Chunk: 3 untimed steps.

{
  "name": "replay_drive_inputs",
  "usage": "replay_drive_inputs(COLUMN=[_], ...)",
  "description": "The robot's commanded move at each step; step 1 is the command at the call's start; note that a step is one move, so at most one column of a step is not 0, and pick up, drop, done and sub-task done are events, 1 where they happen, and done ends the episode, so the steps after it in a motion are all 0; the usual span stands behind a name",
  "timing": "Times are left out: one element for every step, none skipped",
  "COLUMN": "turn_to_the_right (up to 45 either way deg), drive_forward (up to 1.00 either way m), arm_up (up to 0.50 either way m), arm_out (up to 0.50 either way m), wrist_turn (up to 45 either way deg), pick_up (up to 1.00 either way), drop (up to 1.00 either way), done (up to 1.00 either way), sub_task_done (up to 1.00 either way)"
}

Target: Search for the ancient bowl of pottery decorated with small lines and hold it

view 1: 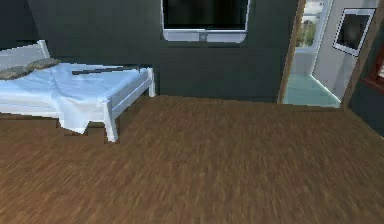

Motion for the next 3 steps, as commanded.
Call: replay_drive_inputs(turn_to_the_right=[0.0,39.0,0.0], drive_forward=[0.25,0.0,1.0], arm_up=[0.0,0.0,0.0], arm_out=[0.0,0.0,0.0], wrist_turn=[0.0,0.0,0.0], pick_up=[0.0,0.0,0.0], drop=[0.0,0.0,0.0], done=[0.0,0.0,0.0], sub_task_done=[0.0,0.0,0.0])
